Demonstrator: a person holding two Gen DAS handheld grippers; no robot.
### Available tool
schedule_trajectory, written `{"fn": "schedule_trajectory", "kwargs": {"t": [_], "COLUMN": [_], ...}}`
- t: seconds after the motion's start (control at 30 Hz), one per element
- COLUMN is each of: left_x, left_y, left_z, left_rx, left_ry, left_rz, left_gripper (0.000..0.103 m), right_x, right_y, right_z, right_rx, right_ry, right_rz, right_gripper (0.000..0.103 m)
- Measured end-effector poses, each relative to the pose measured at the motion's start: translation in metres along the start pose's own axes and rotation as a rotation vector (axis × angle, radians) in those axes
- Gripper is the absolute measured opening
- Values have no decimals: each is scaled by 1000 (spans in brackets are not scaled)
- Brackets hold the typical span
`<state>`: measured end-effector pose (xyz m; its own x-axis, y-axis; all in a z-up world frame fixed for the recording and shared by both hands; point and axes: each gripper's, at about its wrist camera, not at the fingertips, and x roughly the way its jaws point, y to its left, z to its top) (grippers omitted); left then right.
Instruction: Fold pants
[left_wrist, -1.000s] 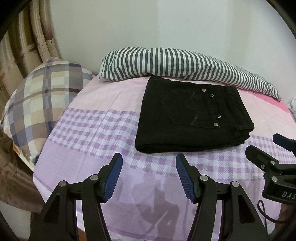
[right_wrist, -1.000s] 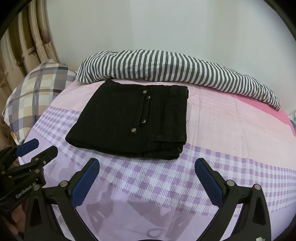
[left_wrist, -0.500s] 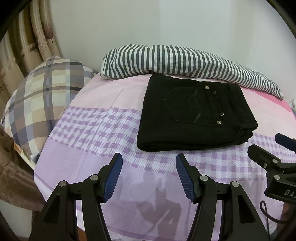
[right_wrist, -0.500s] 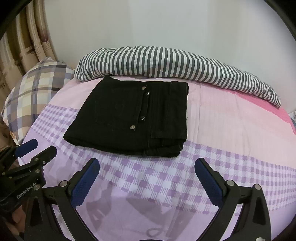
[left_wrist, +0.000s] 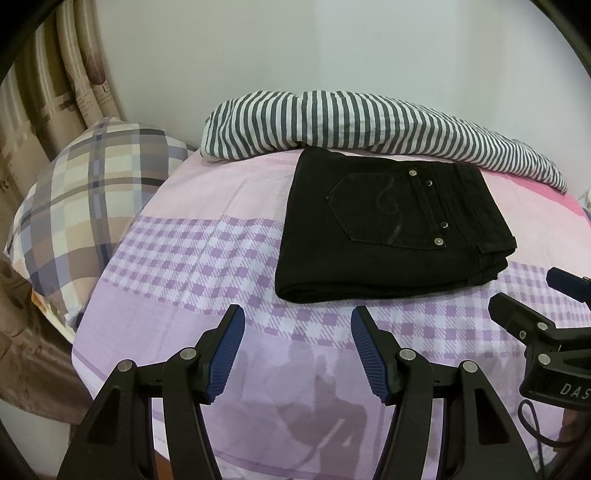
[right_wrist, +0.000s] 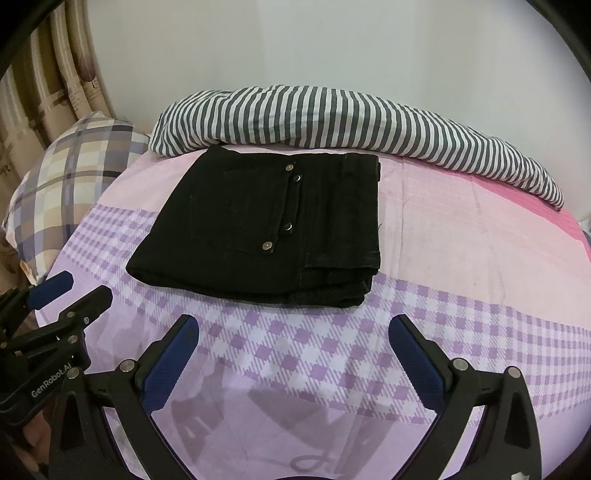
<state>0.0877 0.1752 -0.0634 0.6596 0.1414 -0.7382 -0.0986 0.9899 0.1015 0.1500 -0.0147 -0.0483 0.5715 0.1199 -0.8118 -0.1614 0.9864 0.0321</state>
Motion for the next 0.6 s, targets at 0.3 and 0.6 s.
{"fn": "schedule_trajectory", "kwargs": {"t": [0.3,0.6], "left_x": [-1,0], "left_y": [0,-2], "left_z": [4,3], "left_rx": [25,33], "left_ry": [-11,-14], "left_rz": [7,-3], "left_gripper": [61,61], "right_x": [1,0], "right_y": [0,0], "right_z": [-1,-2], "right_rx": [2,4], "right_ry": [3,3], "right_rz": [0,-1], "right_gripper": [102,102]}}
